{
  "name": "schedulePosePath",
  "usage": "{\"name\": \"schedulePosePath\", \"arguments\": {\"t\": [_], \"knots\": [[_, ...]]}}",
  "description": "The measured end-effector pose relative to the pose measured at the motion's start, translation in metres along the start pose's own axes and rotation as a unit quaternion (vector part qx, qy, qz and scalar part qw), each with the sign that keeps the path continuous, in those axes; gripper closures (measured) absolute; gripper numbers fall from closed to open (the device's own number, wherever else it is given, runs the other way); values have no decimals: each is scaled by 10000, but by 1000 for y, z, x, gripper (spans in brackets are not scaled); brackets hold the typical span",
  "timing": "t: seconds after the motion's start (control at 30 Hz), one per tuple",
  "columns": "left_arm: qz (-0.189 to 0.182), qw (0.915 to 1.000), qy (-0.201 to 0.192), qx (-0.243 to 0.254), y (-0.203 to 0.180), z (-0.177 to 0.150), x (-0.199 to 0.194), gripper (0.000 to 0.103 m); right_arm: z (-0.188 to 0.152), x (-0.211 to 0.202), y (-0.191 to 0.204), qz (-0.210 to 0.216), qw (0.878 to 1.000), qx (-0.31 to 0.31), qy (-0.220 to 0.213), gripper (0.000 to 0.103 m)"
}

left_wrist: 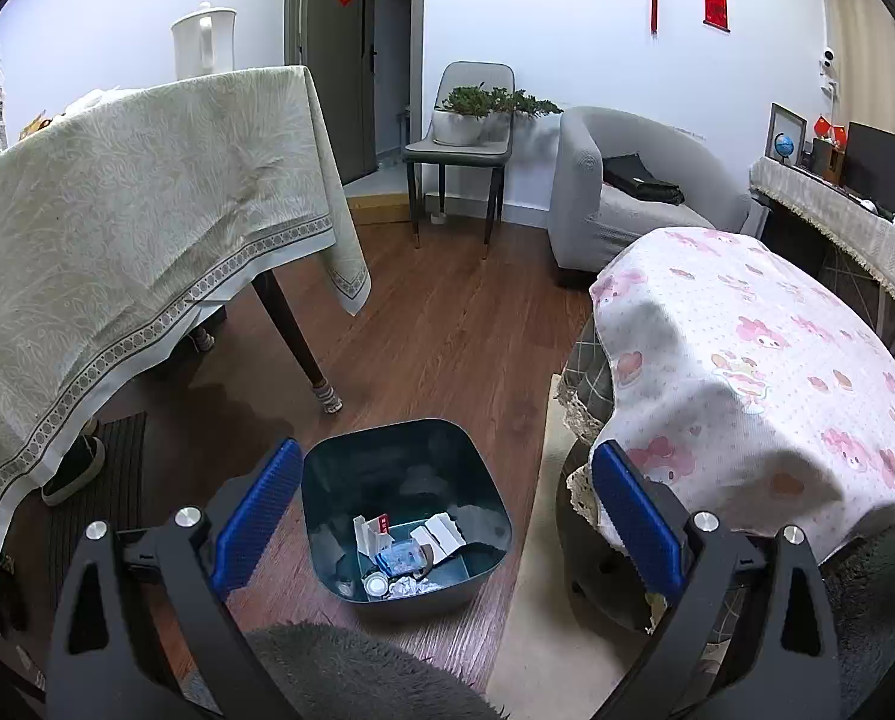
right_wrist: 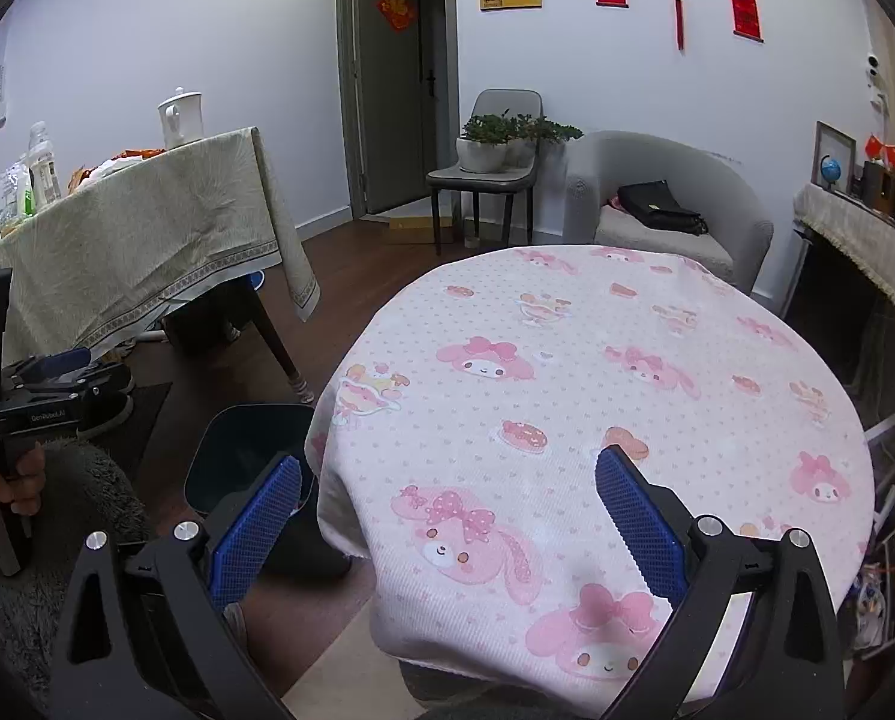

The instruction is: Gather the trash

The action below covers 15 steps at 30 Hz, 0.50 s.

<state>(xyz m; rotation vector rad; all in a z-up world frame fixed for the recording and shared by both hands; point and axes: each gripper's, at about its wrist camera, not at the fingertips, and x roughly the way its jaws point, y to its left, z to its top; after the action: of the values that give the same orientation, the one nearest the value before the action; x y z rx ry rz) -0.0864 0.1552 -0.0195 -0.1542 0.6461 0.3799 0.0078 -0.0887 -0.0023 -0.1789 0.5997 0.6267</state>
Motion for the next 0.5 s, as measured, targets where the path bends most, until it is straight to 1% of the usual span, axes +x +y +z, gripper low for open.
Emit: {"name": "schedulePosePath", "arguments": {"t": [0.5], "knots": [[9, 10000, 1, 48, -1, -2, 0, 4, 0, 0, -1, 2, 10000, 2, -1, 3]]}}
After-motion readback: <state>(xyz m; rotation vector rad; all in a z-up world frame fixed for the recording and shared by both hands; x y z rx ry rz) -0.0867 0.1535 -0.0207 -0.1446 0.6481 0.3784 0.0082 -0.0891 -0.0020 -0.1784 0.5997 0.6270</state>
